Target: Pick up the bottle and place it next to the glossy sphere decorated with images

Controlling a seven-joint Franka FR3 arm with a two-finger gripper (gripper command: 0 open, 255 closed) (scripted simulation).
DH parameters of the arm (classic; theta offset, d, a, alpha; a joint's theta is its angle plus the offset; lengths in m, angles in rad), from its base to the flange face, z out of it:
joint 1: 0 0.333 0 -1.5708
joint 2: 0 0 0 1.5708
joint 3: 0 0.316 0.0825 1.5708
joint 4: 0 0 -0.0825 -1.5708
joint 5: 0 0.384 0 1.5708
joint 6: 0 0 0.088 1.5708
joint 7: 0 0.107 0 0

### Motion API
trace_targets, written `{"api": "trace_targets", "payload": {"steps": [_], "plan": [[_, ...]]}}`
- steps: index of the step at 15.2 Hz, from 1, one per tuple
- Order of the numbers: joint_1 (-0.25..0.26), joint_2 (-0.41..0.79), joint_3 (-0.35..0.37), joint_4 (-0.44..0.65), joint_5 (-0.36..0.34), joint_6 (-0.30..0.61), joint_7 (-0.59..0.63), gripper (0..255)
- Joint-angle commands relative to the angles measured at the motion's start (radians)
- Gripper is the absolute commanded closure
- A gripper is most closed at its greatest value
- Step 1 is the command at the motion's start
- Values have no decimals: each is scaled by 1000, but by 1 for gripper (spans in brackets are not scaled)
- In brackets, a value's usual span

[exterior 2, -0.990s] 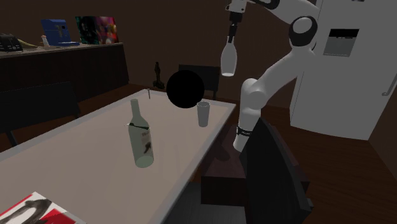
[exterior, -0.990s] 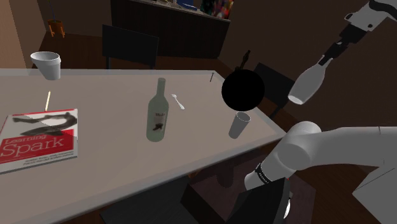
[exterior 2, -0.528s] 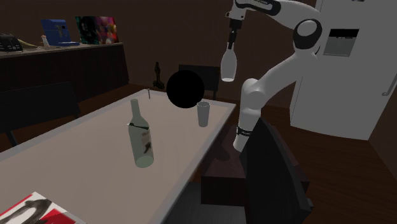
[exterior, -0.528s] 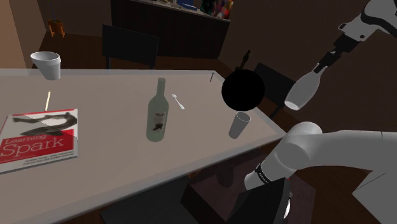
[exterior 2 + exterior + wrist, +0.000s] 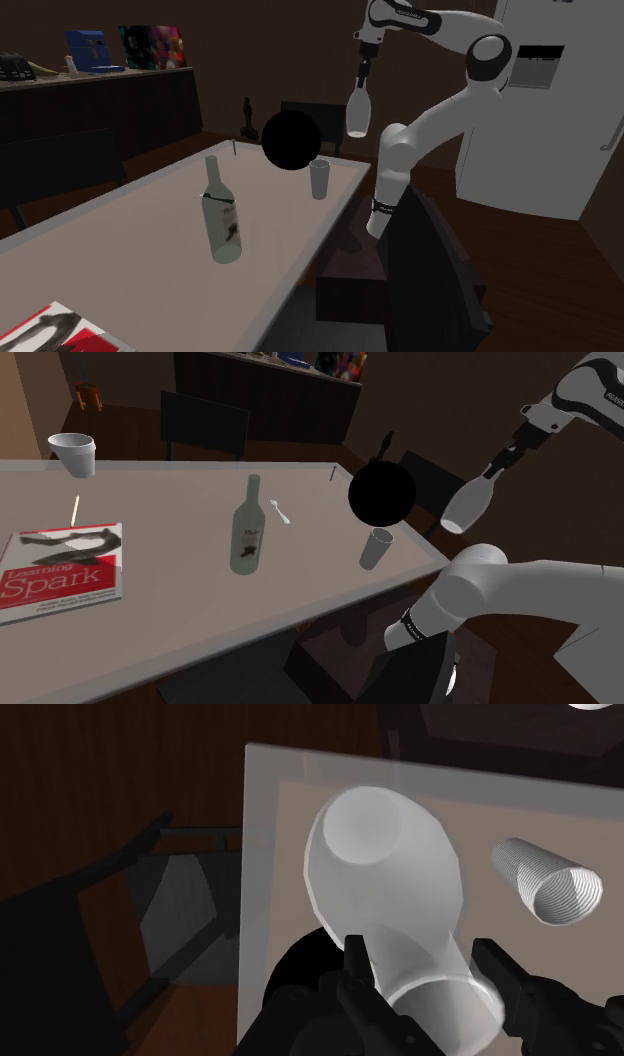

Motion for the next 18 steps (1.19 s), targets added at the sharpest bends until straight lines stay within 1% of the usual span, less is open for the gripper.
{"api": "trace_targets", "payload": {"steps": [1,18], "plan": [[-7,-13,-8,-31,-10,20,2,255],[-55,-91,-102,-267,-105,190,22,255]]}}
